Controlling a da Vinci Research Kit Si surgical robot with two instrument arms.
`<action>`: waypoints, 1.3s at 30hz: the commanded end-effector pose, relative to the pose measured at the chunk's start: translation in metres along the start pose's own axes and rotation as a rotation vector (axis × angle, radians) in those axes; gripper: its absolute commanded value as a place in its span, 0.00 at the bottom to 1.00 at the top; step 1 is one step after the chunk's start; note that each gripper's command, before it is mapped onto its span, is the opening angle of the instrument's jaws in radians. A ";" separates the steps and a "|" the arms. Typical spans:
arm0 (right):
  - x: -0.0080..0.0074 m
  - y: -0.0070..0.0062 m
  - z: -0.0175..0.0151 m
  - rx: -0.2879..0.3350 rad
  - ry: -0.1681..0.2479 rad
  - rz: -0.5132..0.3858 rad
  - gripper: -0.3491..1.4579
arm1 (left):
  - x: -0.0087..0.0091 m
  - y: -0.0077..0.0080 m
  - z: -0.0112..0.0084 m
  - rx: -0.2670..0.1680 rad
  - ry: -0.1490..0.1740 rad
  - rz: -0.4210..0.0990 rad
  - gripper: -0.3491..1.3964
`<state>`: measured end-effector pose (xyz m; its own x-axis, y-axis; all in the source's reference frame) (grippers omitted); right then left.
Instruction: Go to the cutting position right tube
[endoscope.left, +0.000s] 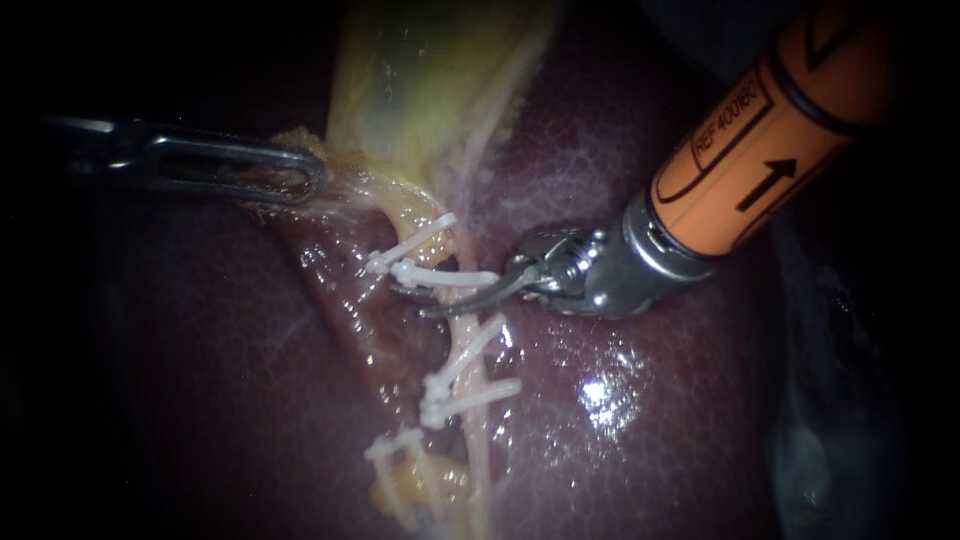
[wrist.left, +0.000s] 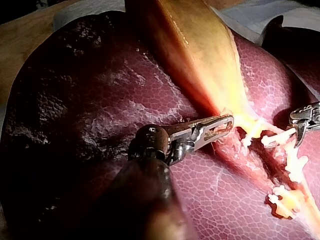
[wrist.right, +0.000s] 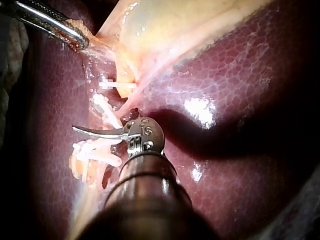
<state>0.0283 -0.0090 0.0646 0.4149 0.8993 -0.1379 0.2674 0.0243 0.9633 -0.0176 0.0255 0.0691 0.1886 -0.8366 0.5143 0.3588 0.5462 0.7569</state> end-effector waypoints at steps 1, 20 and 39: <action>-0.0002 0.0002 0.0004 0.004 0.004 -0.004 0.95 | 0.0000 0.0000 0.0000 0.000 0.000 0.000 0.00; 0.0005 -0.0036 0.0051 -0.104 0.105 -0.548 0.97 | 0.0000 0.0000 -0.0002 0.002 0.001 0.000 0.00; 0.0016 -0.0058 0.0038 -0.126 0.128 -0.563 0.94 | 0.0000 0.0001 -0.0002 0.002 0.001 0.000 0.00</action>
<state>0.0307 -0.0094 0.0579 0.1289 0.7780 -0.6148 0.3084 0.5578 0.7705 -0.0174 0.0255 0.0691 0.1893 -0.8366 0.5141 0.3571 0.5463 0.7576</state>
